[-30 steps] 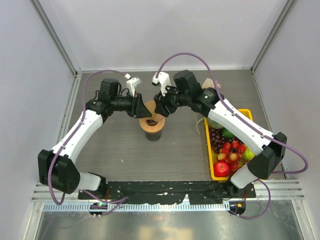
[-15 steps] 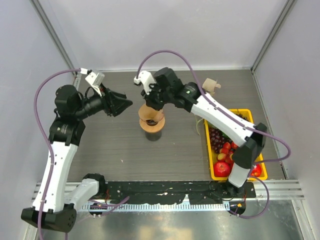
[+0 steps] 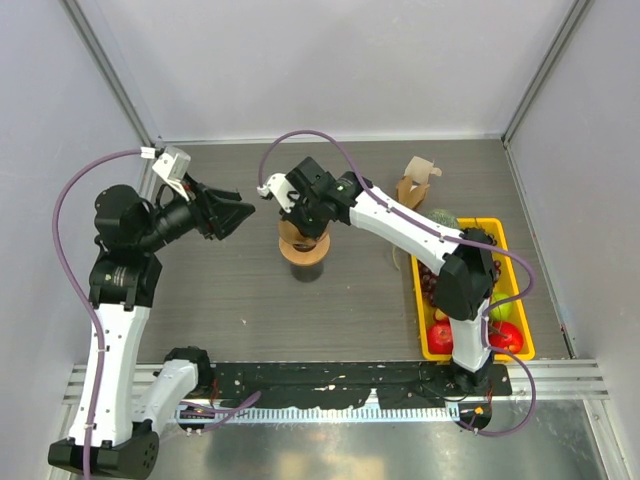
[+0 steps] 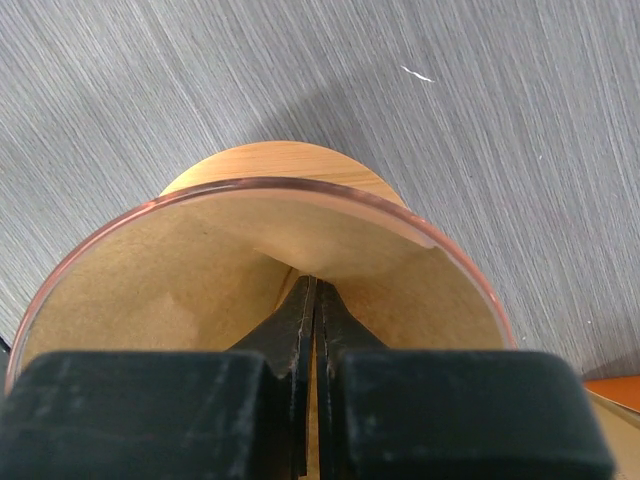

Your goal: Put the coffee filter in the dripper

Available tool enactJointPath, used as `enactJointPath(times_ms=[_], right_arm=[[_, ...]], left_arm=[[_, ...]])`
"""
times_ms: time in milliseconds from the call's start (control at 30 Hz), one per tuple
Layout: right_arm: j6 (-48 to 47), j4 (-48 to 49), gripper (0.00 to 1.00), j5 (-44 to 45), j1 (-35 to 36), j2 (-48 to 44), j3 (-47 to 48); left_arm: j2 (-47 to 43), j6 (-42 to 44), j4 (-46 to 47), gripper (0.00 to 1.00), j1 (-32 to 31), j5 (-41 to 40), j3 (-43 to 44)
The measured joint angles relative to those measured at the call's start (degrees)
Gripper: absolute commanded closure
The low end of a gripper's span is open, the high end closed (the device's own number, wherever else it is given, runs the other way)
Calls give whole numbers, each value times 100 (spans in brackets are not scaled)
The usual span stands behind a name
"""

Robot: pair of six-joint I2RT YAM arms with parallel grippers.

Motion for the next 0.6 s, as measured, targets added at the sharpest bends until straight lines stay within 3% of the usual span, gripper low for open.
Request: enactJointPath(times_ms=[600], right_arm=[[-216, 55, 95, 129, 72, 31, -264]], left_arm=[[-24, -216, 133, 45, 221, 249, -151]])
